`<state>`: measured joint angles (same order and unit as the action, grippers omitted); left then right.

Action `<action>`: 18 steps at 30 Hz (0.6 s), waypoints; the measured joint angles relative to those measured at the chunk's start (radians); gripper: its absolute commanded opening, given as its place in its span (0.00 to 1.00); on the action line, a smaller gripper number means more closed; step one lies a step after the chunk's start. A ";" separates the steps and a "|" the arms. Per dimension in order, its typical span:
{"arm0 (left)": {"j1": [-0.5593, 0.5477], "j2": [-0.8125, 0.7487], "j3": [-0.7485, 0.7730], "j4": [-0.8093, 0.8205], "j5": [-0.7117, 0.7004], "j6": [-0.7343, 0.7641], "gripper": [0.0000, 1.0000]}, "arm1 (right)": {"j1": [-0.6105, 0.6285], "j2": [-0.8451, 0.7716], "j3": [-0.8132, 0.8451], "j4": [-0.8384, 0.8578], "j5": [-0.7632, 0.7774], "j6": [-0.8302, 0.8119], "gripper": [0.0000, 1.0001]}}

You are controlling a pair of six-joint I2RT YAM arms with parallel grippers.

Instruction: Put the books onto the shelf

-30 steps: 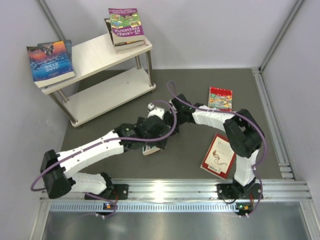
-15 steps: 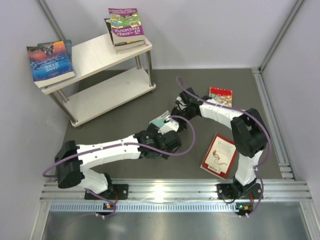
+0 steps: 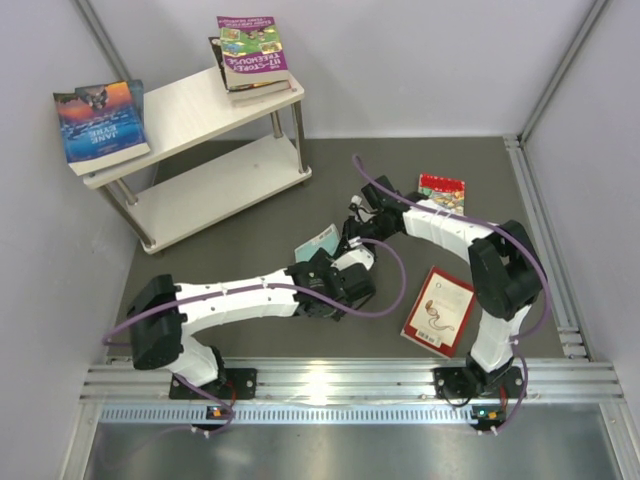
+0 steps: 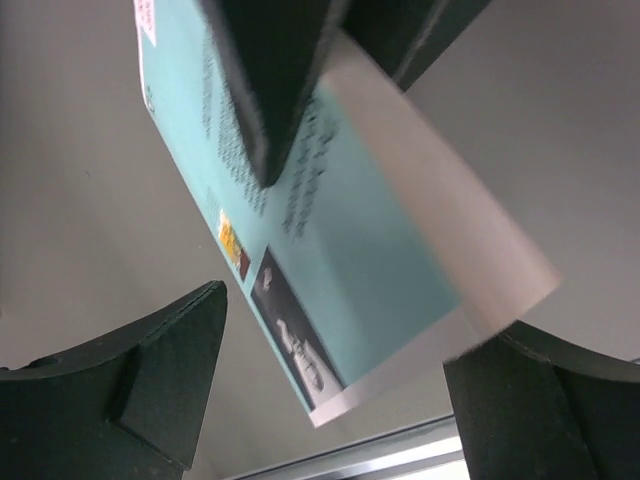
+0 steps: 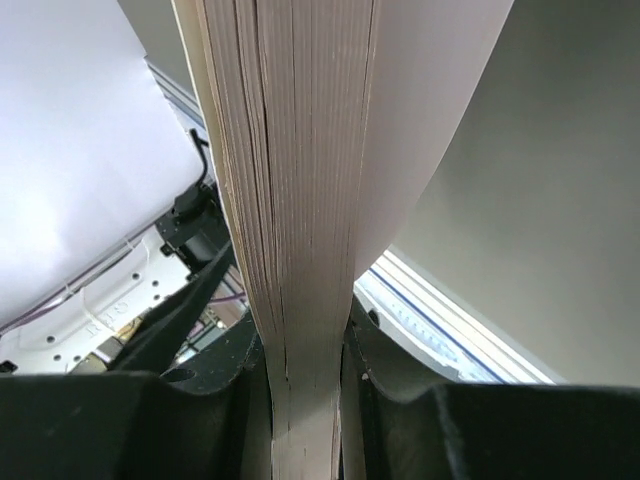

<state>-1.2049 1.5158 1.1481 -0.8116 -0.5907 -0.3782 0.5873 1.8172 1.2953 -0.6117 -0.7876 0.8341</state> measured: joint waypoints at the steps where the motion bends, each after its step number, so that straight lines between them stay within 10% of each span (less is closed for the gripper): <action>1: -0.003 0.016 0.007 0.000 -0.005 0.003 0.82 | 0.000 0.000 0.000 -0.002 -0.001 -0.004 0.00; 12: -0.043 0.140 0.098 -0.066 -0.046 0.010 0.23 | -0.002 0.000 0.000 0.000 0.031 -0.039 0.00; 13: -0.045 0.145 0.103 -0.070 -0.052 0.006 0.04 | -0.004 0.000 0.000 -0.004 0.036 -0.037 0.00; 18: -0.045 0.154 0.119 -0.091 -0.053 -0.004 0.00 | -0.005 0.000 0.000 -0.006 0.035 -0.037 0.13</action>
<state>-1.2495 1.6695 1.2671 -0.9024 -0.6437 -0.3824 0.5823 1.8172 1.2953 -0.6178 -0.7528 0.7971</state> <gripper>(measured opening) 0.368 0.233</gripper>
